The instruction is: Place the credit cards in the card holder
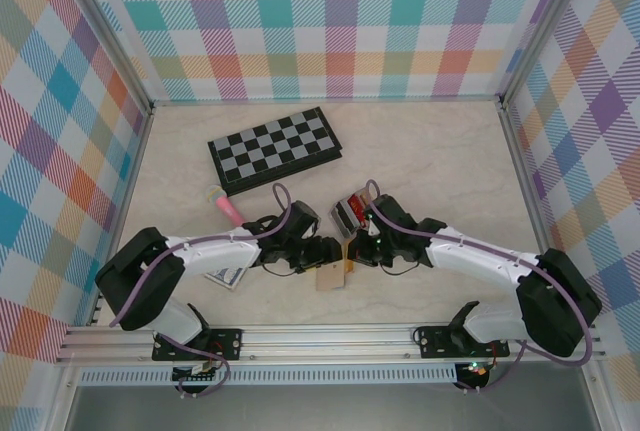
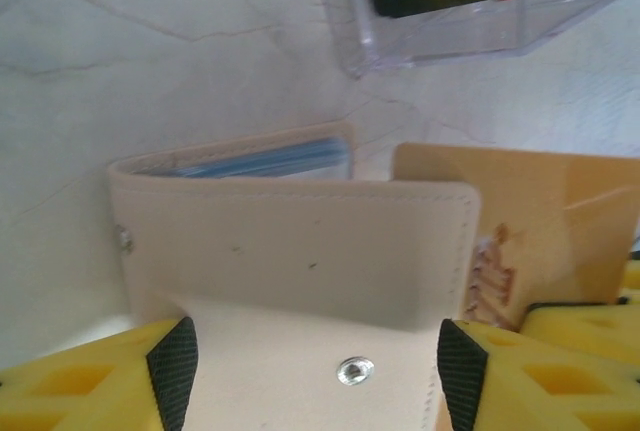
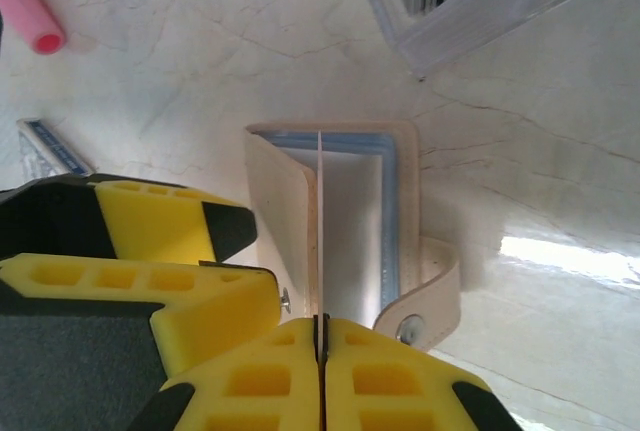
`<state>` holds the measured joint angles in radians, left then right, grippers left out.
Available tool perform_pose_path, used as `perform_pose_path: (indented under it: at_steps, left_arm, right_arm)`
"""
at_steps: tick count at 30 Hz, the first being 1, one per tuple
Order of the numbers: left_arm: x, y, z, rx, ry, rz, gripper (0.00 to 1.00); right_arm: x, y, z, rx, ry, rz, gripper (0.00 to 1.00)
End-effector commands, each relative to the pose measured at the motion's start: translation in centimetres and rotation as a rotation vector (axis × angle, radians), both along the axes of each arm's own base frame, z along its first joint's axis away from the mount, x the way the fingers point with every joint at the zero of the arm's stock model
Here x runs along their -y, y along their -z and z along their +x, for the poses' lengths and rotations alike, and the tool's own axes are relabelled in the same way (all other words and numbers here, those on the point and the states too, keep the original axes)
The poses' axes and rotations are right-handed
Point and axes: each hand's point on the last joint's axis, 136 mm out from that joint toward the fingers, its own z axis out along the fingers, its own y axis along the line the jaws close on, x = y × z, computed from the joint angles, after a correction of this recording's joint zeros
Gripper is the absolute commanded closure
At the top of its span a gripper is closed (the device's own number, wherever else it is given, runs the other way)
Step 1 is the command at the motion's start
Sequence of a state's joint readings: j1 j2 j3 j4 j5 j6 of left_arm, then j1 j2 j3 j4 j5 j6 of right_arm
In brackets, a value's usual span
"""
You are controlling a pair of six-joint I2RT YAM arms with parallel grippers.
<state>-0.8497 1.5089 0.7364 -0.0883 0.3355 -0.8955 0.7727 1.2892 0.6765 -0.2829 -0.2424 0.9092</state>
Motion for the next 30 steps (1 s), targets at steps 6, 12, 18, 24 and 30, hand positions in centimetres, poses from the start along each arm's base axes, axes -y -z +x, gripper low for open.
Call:
perform_pose_path:
  at_steps: [6,12,18,24,30]
  left_arm:
    - [0.4,-2.4,-0.3,0.067,0.016,-0.073,0.28]
    - [-0.3,-1.3,-0.9,0.048,0.017,-0.049,0.30]
    - [-0.2,-1.4,-1.3,0.052,0.033,-0.080,0.30]
    - [-0.5,-2.2,-2.1,0.077,0.087,-0.095,0.30]
    - [-1.3,-1.8,-2.1,0.082,0.081,-0.050,0.36]
  right_arm:
    - [-1.1,-2.1,0.6,-0.015,-0.004,0.207,0.94]
    - [-1.8,-2.1,0.8,-0.048,0.003,0.300,0.95]
    - [-2.0,-2.1,1.4,-0.061,0.014,0.342,0.95]
    - [-2.2,-2.2,1.5,-0.070,0.009,0.355,0.95]
    - [-2.5,-2.4,1.6,-0.081,0.008,0.382,0.95]
